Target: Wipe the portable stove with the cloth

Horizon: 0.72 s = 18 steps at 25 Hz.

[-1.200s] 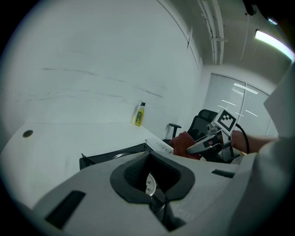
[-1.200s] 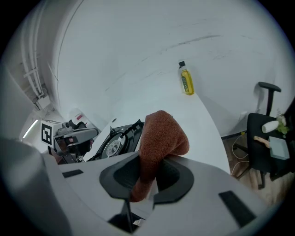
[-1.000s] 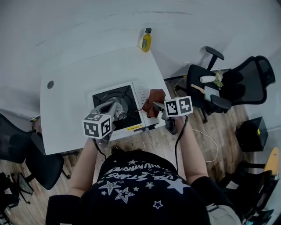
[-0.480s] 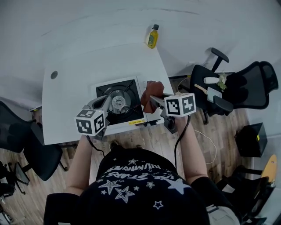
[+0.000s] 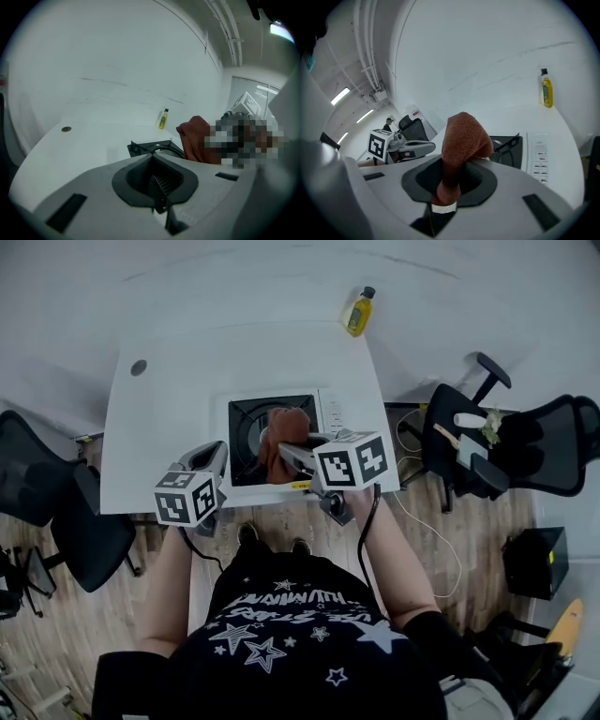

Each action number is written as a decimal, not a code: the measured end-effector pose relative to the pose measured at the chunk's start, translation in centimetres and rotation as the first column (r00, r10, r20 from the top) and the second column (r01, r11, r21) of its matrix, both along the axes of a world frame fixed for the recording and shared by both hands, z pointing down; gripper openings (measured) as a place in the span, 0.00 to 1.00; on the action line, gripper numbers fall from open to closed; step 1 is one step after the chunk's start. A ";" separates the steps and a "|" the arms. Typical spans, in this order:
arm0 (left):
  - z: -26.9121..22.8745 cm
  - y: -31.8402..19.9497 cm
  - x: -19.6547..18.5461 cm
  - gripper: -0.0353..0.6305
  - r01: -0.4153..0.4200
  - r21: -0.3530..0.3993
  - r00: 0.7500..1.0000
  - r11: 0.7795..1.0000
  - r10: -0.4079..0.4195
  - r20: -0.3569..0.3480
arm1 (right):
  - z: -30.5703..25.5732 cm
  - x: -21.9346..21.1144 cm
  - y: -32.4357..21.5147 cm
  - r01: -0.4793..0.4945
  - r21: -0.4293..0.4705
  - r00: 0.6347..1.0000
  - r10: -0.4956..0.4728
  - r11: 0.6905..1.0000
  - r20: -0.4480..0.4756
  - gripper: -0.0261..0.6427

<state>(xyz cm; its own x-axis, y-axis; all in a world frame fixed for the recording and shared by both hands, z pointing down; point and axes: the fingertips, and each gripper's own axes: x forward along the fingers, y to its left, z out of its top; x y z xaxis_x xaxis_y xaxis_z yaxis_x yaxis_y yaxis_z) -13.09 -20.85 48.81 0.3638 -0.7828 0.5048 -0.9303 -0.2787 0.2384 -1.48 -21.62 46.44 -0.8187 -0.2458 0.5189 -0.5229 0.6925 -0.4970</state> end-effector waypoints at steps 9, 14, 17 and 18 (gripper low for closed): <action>1.8 3.7 -4.5 0.06 0.108 -0.046 0.994 0.993 -0.108 0.005 | 2.5 -7.7 4.7 0.188 -0.040 0.982 -0.189 0.981 -0.023 0.15; 2.8 5.0 -6.1 0.06 0.149 -0.068 0.989 0.986 -0.149 0.010 | 4.2 -9.8 6.5 0.240 -0.066 0.969 -0.243 0.969 -0.036 0.15; 3.0 5.6 -6.6 0.06 0.177 -0.075 0.984 0.981 -0.178 0.001 | 5.3 -10.7 7.3 0.258 -0.074 0.963 -0.263 0.963 -0.054 0.15; 3.1 5.7 -6.7 0.06 0.183 -0.075 0.983 0.980 -0.184 -0.001 | 5.7 -10.8 7.5 0.264 -0.080 0.961 -0.269 0.961 -0.062 0.15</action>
<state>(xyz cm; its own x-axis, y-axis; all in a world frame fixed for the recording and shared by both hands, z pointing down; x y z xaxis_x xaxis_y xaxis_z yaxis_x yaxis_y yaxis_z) -19.79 -15.13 51.86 0.2213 -0.7971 0.5619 -0.9621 -0.0844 0.2591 -12.33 -14.08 52.16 -0.8098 0.0154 0.5865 -0.3598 0.7766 -0.5171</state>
